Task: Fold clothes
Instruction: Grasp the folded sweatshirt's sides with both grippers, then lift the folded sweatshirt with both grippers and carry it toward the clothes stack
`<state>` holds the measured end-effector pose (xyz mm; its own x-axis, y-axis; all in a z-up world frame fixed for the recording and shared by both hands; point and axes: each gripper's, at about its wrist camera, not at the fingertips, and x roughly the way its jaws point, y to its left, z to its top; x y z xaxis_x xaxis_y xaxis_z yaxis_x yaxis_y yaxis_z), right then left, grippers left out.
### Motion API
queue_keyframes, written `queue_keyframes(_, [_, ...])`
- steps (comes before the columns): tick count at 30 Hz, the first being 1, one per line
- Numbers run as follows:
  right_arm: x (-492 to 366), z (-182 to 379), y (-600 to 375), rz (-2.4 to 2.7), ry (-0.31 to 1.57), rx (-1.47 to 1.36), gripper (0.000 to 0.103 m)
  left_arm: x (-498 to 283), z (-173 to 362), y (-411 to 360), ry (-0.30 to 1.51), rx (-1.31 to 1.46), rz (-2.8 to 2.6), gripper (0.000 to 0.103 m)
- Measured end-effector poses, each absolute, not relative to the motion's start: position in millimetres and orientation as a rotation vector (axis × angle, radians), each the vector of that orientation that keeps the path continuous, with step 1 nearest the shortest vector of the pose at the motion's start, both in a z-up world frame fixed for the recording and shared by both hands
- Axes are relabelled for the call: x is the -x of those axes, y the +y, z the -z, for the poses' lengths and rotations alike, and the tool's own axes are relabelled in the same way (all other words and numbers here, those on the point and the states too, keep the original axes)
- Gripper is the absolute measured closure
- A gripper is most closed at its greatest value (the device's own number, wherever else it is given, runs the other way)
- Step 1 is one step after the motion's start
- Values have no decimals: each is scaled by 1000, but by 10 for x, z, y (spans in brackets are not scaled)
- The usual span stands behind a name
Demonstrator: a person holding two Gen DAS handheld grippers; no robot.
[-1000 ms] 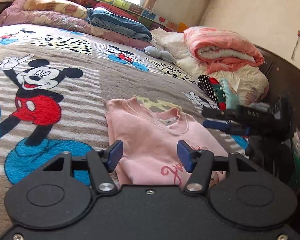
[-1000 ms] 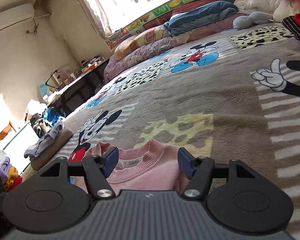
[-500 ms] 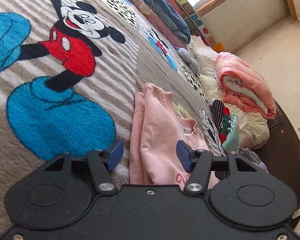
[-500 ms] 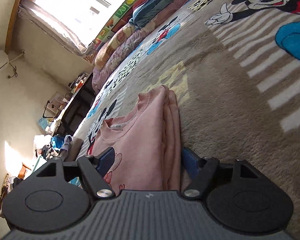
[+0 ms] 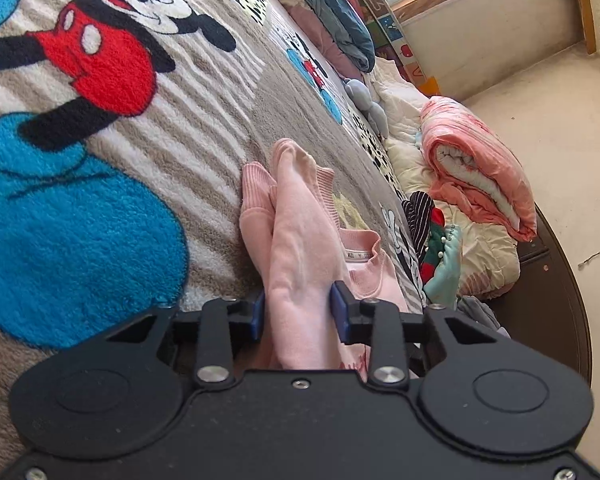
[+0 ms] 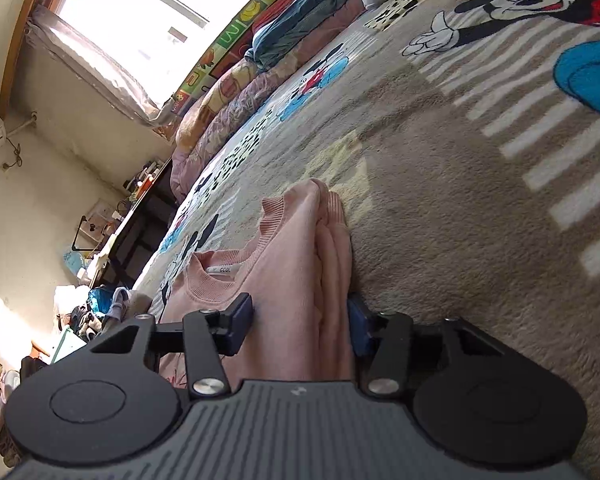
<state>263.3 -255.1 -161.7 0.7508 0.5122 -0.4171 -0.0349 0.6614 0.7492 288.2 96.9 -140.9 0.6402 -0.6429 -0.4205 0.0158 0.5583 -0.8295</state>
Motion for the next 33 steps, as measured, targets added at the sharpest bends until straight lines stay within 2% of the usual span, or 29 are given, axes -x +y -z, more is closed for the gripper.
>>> queue_keyframes(1, [-2632,1618,-2533,-339,665,-797,72,-2884,1417,979,797,921,443,83])
queue_keyframes(4, [-2595,1641,-2582,-336,634,-899,79,-2877,1415,1040,792,970,450,89])
queue_keyframes(11, [-2653,1283,-2313,-469,517,-1009,81,-2682,1113,1643,625,1101,465,90])
queue_keyframes(14, [-2760,1210,-2135,-513,509,-1040,80,-2620,1073,1855,625,1045,388,88])
queue_keyframes(15, [-2801,1250,-2069,-491,540,-1024,72,-2612,1084,1885,637,1017,360,78])
queue_keyframes(16, [-2836,1319,-2031,-452,576,-1007,55,-2605,1101,1895,645,1005,352,57])
queue_keyframes(17, [-2870,1388,-1994,-413,611,-989,44,-2597,1118,1905,653,993,344,52])
queue_keyframes(18, [-2892,1451,-1968,-382,637,-977,36,-2589,1136,1916,661,982,336,54])
queue_keyframes(22, [-2822,1600,-1932,-391,646,-977,35,-2559,1204,1957,692,935,304,54])
queue_keyframes(25, [-2822,1574,-1776,-418,675,-871,33,-2535,1255,1988,715,899,280,54])
queue_keyframes(27, [-2860,1568,-1692,-413,678,-825,32,-2551,1270,1958,718,881,276,59])
queue_keyframes(28, [-2878,1568,-1651,-408,677,-806,34,-2575,1288,1940,721,882,281,69])
queue_keyframes(29, [-2894,1569,-1618,-406,677,-795,36,-2601,1319,1923,727,890,289,73])
queue_keyframes(30, [-2914,1571,-1583,-416,688,-789,40,-2624,1346,1912,731,904,297,81])
queue_keyframes(31, [-2934,1572,-1548,-426,698,-784,54,-2643,1362,1917,730,925,309,86])
queue_keyframes(33, [-2967,1584,-1514,-450,712,-807,76,-2681,1352,1959,723,967,331,88])
